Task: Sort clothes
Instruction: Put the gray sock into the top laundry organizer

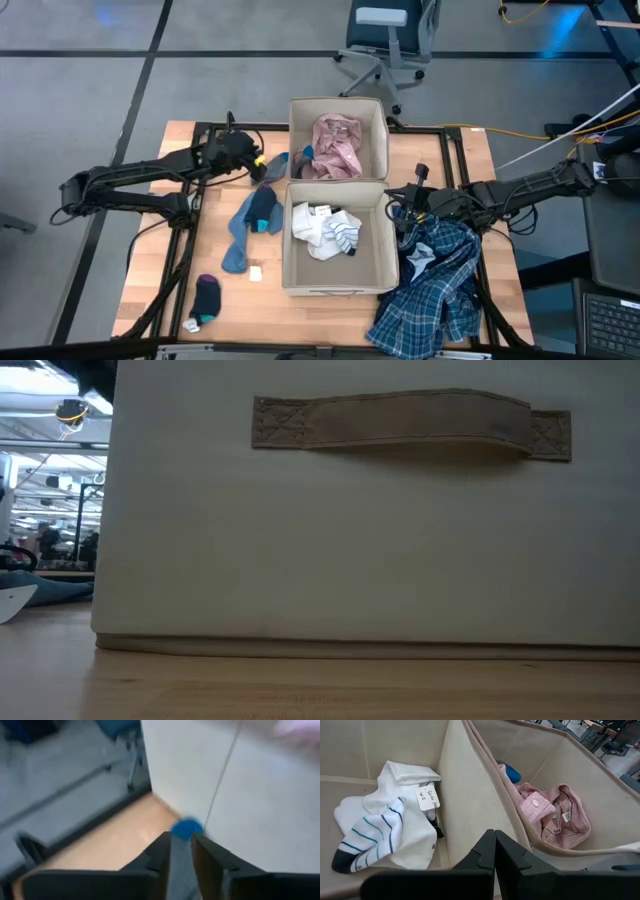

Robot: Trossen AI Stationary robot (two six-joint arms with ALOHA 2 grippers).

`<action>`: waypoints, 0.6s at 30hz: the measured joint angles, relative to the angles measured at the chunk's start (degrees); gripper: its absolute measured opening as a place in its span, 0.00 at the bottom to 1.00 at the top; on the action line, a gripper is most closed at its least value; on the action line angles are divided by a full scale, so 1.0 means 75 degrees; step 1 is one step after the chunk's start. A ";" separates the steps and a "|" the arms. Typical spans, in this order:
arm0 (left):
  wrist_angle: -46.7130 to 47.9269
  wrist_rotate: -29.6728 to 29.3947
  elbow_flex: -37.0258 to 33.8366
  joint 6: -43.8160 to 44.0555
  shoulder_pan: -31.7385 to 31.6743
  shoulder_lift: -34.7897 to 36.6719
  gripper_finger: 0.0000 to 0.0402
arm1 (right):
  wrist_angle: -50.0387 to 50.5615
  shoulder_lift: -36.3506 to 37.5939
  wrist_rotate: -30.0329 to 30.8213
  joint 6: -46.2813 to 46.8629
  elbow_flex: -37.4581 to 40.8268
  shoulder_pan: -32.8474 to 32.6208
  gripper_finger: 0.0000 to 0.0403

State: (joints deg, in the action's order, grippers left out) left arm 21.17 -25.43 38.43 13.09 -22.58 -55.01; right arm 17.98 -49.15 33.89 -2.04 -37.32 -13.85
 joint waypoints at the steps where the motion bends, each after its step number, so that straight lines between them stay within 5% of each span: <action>1: 0.0027 0.0122 -0.0076 0.0117 -0.0041 -0.0156 0.21 | 0.0003 -0.0017 -0.0001 0.0013 0.0000 -0.0002 0.02; 9: 0.0144 0.0948 -0.0197 0.0637 -0.0202 -0.1820 0.45 | -0.0168 -0.0188 -0.0087 0.0029 -0.0003 0.0000 0.02; 18: 0.0343 0.0956 -0.0200 0.0806 -0.0385 -0.3167 0.49 | -0.0256 -0.0442 -0.0085 0.0038 -0.0017 0.0000 0.02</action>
State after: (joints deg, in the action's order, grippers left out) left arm 23.74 -18.26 36.93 19.14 -25.47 -78.76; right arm 16.05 -52.47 33.26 -1.76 -37.45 -13.85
